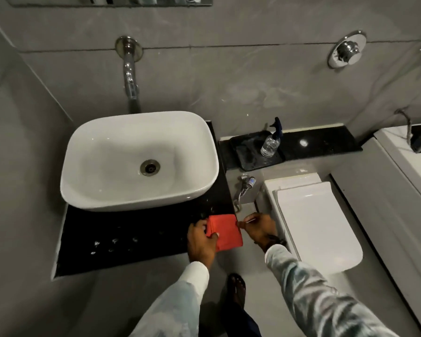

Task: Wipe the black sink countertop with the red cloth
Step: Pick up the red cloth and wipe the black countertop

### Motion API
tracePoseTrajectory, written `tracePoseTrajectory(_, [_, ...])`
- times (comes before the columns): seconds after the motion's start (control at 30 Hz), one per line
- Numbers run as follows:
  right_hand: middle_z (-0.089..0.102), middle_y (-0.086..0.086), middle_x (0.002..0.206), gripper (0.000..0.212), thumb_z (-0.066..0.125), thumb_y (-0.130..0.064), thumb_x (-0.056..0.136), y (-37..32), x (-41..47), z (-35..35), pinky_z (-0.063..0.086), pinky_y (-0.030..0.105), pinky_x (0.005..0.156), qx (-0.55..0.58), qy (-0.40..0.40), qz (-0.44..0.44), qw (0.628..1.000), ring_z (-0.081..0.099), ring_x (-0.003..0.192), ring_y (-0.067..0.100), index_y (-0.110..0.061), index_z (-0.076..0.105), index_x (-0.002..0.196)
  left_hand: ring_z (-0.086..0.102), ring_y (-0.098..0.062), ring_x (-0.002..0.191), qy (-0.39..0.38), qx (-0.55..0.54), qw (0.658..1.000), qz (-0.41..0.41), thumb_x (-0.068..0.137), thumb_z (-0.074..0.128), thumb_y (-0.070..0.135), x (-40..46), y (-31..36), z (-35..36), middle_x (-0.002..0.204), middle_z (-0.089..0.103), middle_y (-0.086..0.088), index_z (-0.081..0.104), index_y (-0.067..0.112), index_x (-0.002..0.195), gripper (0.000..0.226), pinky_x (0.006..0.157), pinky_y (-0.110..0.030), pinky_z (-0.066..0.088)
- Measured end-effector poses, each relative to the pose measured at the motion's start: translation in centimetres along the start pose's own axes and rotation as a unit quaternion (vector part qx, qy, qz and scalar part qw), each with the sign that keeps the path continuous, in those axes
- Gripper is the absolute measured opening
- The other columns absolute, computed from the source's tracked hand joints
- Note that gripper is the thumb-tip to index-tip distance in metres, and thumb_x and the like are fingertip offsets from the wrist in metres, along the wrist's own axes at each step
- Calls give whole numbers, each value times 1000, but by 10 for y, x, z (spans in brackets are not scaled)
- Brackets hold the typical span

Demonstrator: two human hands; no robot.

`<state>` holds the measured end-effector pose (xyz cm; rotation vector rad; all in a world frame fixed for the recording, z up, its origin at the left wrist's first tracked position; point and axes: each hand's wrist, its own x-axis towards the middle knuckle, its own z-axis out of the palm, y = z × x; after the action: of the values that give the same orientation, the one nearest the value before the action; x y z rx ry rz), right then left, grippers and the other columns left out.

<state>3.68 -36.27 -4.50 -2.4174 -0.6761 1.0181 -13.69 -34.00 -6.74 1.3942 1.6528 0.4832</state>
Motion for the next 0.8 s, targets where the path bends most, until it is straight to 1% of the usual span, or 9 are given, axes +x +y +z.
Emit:
tracePoseTrajectory(0.07, [79,15,104,19,77,-34,86,-19,5,-17,59,43,94,-32,40,-50,997,72,104,38,-16,78,91,60,-31,114,58,119,991,31,78,80,24,-9,-3,3,124,59,-8,62,16,125,51,96,-43,52])
tracePoseTrajectory(0.13, [80,15,96,24,66,-34,92,-48,9,-34,55,36,82,-55,125,-116,984,73,99,41,-13,77,92,60,-32,119,88,220,963,128,81,75,28,-19,-4,9,131,61,-10,62,14,128,51,100,-46,52])
tracePoseTrajectory(0.2, [78,10,85,21,66,-30,92,-83,10,-44,52,35,74,-19,164,-208,964,73,87,37,-12,74,88,58,-36,134,54,288,923,249,88,67,26,-31,-10,25,145,60,-16,61,7,138,55,111,-49,49])
tracePoseTrajectory(0.23, [78,8,85,17,67,-29,93,-99,11,-45,53,35,74,-7,170,-252,953,73,86,35,-13,73,92,46,-37,146,17,314,906,284,94,60,29,-34,-16,34,157,48,-18,50,4,148,61,120,-51,40])
tracePoseTrajectory(0.33, [75,9,108,33,61,-33,96,-142,20,-37,54,42,86,-66,155,-379,910,69,103,36,-13,67,121,-7,-26,161,-68,303,918,247,105,29,40,-37,-33,54,173,-5,-5,6,12,164,70,130,-46,2])
tracePoseTrajectory(0.43, [65,4,140,57,55,-45,96,-172,33,-19,41,46,109,-177,132,-444,869,59,131,31,-23,50,149,1,-23,162,-48,306,915,261,104,32,42,-33,-41,61,174,4,-1,12,16,164,69,129,-45,4])
tracePoseTrajectory(0.53, [34,5,169,75,46,-54,99,-184,51,2,16,57,127,-268,84,-446,850,29,158,27,-31,21,166,11,-22,161,-45,330,898,287,104,33,46,-19,-39,63,173,16,-2,22,17,162,66,127,-44,9])
tracePoseTrajectory(0.63, [15,3,176,74,38,-58,101,-178,67,17,2,64,127,-329,53,-448,829,12,164,27,-39,8,166,7,-18,162,-32,319,907,274,105,28,48,5,-23,71,173,18,1,21,21,163,65,130,-44,11])
tracePoseTrajectory(0.8, [9,-3,177,71,38,-54,102,-171,79,25,-4,70,125,-318,45,-444,837,8,164,27,-45,6,165,-6,-16,162,17,280,946,162,104,21,51,9,-26,62,174,-1,6,5,24,164,68,131,-40,-1])
